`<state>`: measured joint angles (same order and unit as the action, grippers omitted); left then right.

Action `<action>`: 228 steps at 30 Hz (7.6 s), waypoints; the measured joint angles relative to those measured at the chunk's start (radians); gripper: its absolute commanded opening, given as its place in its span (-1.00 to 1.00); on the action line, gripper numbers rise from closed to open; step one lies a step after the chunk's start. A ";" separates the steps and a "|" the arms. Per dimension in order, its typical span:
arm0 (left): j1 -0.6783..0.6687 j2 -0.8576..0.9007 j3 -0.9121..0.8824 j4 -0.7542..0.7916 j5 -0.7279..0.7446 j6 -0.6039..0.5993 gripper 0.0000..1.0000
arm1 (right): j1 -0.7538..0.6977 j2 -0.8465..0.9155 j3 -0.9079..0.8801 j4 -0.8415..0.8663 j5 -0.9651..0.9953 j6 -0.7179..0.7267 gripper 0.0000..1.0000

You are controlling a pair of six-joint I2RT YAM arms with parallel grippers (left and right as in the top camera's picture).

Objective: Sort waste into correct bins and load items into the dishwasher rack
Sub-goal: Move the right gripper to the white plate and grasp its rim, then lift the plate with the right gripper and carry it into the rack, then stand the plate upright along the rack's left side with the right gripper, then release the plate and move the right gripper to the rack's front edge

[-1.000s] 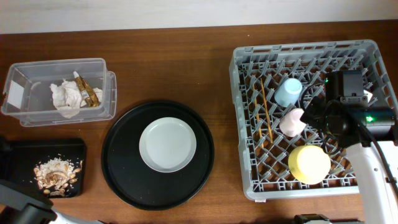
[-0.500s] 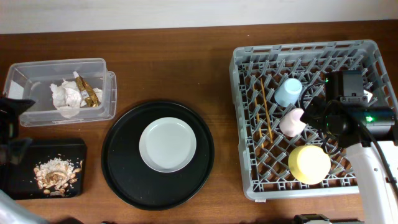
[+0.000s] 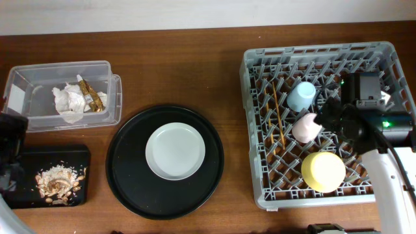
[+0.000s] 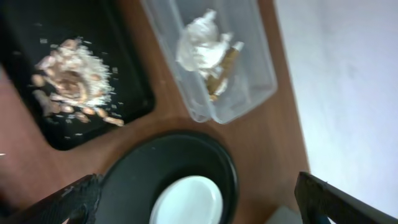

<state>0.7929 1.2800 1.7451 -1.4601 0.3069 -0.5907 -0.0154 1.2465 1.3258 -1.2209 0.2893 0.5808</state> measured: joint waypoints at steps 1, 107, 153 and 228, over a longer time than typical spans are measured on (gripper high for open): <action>0.000 0.009 0.000 -0.006 -0.028 -0.005 0.98 | 0.000 0.000 0.000 0.009 -0.066 0.002 0.97; -0.001 0.021 0.000 -0.021 -0.106 -0.013 0.98 | 0.474 0.594 0.480 -0.027 0.524 0.010 0.33; -0.001 0.021 0.000 -0.021 -0.106 -0.013 0.98 | 0.328 0.828 0.443 0.100 -0.182 -0.108 -0.92; -0.001 0.021 0.000 -0.021 -0.106 -0.013 0.99 | 0.071 -0.404 0.156 -0.380 -0.626 -0.497 0.97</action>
<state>0.7921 1.3010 1.7451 -1.4815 0.2005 -0.6041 0.0551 0.8425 1.4815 -1.6012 -0.3370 0.0834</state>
